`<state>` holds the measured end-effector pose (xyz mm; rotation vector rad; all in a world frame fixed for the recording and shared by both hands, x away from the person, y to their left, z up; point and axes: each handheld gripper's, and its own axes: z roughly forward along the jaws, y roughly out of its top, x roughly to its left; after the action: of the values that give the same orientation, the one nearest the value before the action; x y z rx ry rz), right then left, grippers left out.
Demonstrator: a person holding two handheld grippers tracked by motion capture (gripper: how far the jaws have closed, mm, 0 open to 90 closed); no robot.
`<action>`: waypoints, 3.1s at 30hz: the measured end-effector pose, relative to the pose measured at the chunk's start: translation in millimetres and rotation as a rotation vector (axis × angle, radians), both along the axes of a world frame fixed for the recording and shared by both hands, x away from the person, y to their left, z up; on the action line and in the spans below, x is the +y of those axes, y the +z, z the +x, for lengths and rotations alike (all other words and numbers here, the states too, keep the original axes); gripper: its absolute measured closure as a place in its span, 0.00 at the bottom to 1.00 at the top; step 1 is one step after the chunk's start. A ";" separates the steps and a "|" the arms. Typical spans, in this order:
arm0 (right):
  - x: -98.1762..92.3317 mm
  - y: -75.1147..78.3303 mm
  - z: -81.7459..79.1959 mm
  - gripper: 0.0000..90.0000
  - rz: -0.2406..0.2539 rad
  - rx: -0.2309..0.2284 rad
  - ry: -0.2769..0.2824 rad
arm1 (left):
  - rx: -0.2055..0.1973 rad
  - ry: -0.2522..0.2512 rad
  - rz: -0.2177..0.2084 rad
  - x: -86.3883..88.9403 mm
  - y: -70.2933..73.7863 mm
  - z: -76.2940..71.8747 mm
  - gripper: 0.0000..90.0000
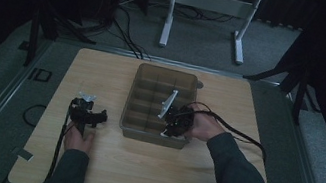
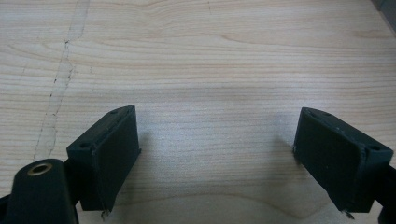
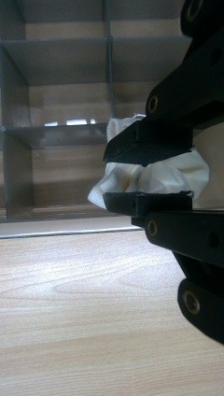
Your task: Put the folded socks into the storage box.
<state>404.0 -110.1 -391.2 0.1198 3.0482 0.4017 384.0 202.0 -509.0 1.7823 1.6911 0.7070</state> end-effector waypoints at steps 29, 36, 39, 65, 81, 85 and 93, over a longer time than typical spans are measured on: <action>4.2 -15.3 2.9 1.00 -0.114 0.033 -0.003 | -0.001 0.000 -0.001 0.0 0.0 0.0 0.16; 4.1 -16.6 3.9 1.00 -0.123 0.036 -0.003 | -0.001 0.000 0.000 0.0 -0.1 0.0 0.16; 3.0 -18.3 4.9 1.00 -0.134 0.042 -0.008 | -0.001 0.000 0.000 -0.1 -0.1 0.0 0.16; 9.8 -45.1 12.4 1.00 -0.223 0.076 -0.017 | -0.001 0.000 0.000 -0.1 -0.1 0.0 0.16; 5.5 -48.7 21.1 1.00 -0.260 0.036 -0.026 | -0.001 0.001 0.000 -0.1 -0.1 0.0 0.16; 2.6 -45.4 21.1 1.00 -0.251 0.004 -0.017 | -0.001 0.000 0.000 0.0 -0.1 0.0 0.16; -1.0 -35.2 17.8 0.94 -0.215 -0.019 -0.017 | -0.001 0.000 0.000 0.0 -0.1 0.0 0.16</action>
<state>421.8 -111.1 -426.4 0.1287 3.0443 0.0714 384.0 201.9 -509.1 1.7813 1.6907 0.7077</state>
